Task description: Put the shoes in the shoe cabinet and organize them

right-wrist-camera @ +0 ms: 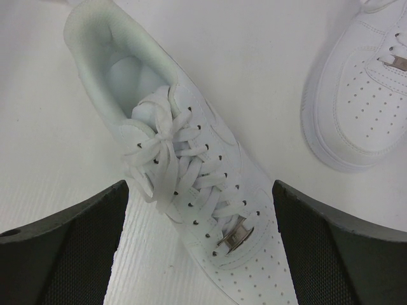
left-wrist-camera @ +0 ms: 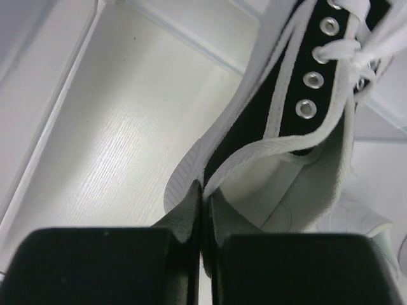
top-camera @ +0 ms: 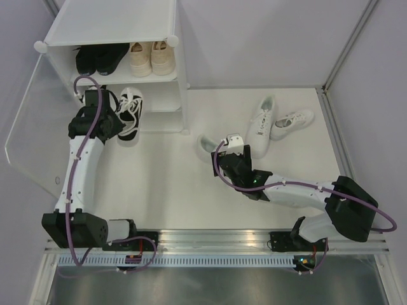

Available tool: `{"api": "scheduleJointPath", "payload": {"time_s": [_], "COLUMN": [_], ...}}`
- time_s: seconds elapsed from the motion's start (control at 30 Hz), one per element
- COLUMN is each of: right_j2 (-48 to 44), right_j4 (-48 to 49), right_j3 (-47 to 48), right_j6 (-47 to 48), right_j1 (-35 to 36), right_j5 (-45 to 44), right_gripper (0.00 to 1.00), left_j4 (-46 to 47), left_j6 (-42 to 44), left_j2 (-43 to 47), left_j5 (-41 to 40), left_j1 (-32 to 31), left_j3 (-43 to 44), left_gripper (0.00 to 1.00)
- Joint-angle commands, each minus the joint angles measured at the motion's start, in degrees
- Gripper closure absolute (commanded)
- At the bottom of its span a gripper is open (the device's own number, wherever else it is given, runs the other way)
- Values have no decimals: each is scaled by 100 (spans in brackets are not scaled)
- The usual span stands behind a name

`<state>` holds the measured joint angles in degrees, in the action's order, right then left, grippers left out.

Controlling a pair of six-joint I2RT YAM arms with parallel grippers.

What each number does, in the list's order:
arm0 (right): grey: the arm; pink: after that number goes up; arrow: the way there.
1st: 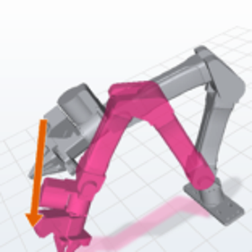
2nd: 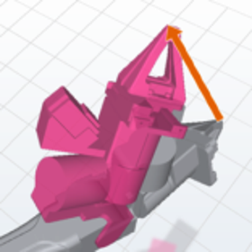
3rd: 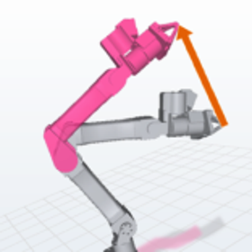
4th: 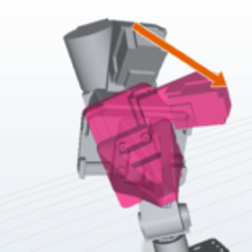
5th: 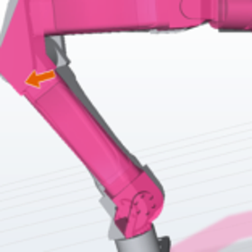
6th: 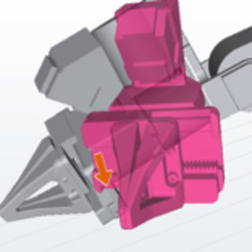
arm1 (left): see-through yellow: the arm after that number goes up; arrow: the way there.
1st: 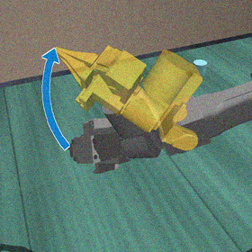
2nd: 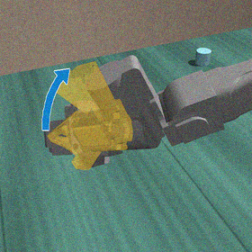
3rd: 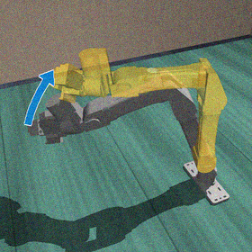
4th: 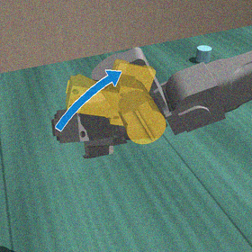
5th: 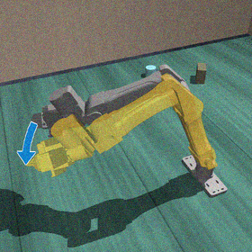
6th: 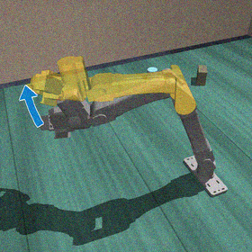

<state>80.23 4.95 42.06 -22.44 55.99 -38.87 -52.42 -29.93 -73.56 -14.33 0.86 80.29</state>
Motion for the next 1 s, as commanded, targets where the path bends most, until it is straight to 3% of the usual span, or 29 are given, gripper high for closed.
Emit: {"api": "scheduleJointPath", "payload": {"time_s": [0.0,0.3,0.8,0.83,0.87,0.97], "right_j2": [54,204,485,503,520,582], "right_j4": [23,-29,-143,-143,-152,-179], "right_j3": [197,267,425,434,443,478], "right_j6": [2,20,46,46,55,64], "right_j1": [-26,-18,-26,-26,-18,-26], "right_j5": [-68,-68,99,108,117,143], "right_gripper": [2,2,3,3,3,3], "left_j4": [233,426,1112,1120,1138,1147], "left_j6": [348,374,357,348,339,374], "left_j2": [-360,-1914,-3076,-3155,-3251,-3358], "left_j5": [526,817,800,809,809,739], "left_j1": [370,836,889,889,898,898], "left_j3": [749,1918,3114,3168,3229,3239], "left_gripper": [98,98,96,92,80,66]}}
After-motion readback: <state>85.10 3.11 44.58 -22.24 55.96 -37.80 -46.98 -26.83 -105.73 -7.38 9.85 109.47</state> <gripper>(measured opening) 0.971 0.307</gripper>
